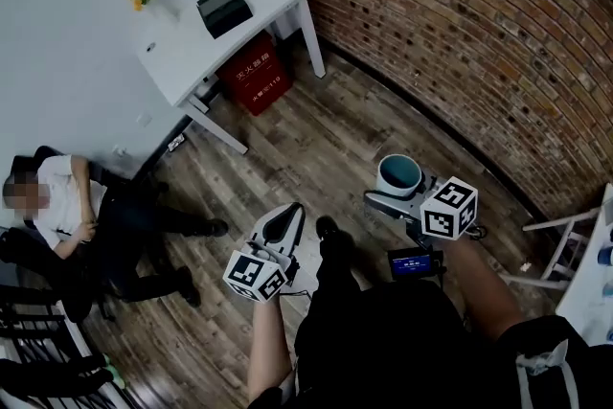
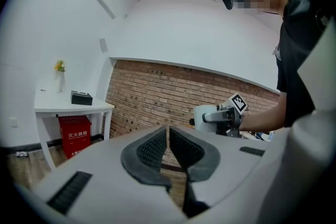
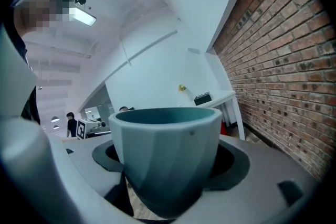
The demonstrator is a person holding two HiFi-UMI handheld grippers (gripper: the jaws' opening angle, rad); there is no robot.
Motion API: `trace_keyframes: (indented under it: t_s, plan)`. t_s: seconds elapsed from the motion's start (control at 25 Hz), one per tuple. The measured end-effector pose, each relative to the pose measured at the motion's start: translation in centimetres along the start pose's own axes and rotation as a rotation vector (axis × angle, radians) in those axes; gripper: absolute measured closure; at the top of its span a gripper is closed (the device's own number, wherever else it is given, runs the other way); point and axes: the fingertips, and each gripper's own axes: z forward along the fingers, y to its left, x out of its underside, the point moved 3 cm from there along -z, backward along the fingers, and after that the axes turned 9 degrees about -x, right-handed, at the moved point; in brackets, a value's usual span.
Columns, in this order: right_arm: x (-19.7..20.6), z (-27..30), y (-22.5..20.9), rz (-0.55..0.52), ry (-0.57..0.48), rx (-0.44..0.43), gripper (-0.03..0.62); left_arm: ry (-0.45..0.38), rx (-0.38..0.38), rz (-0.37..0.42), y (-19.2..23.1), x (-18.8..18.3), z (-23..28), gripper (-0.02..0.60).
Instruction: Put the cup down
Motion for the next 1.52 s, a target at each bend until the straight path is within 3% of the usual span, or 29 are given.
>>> trace_keyframes:
  t_s: [0.16,0.4,0.68,1.04,1.52]
  plan:
    - [-4.2,5.4,-4.0,-0.007,-0.015,0.028,0.187,-0.035,0.028,-0.029,6.6,-2.7,3.9,0.555]
    - [-10.4,14.9,-8.7,-0.017,-0.043,0.043,0.187,-0.04,0.068,0.018,16.3,-6.8,8.3,0.555]
    - [-12.5,22.5,-12.8,0.001,-0.017,0.035,0.187,-0.04,0.06,0.003,24.0,-8.7,11.5,0.555]
    - [-15.5,30.2,-19.6,0.007,0.0,-0.019,0.187,-0.034,0.021,-0.025,31.5,-9.6,17.2,0.555]
    - [-25.1,42.9,-35.1,0.003,0.032,-0.128,0.187,-0.038,-0.074,-0.013,44.4,-15.8,31.6,0.555]
